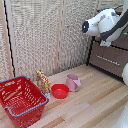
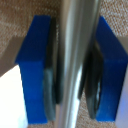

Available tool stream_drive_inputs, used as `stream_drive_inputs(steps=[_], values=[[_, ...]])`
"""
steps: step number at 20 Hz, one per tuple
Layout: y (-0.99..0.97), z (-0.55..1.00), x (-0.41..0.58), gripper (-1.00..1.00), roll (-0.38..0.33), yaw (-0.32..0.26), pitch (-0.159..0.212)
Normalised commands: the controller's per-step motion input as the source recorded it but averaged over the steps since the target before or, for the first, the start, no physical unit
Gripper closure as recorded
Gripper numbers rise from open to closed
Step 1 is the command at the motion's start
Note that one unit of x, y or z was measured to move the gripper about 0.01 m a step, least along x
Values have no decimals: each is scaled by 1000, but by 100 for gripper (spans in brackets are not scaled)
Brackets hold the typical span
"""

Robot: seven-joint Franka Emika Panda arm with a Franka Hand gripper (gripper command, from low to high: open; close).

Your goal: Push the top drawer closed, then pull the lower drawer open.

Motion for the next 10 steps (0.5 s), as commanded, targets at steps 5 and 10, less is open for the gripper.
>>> stream_drive_inputs(steps=[5,10], values=[[41,165,0,-100,0,0,-1],[324,126,-25,-100,0,0,0]])
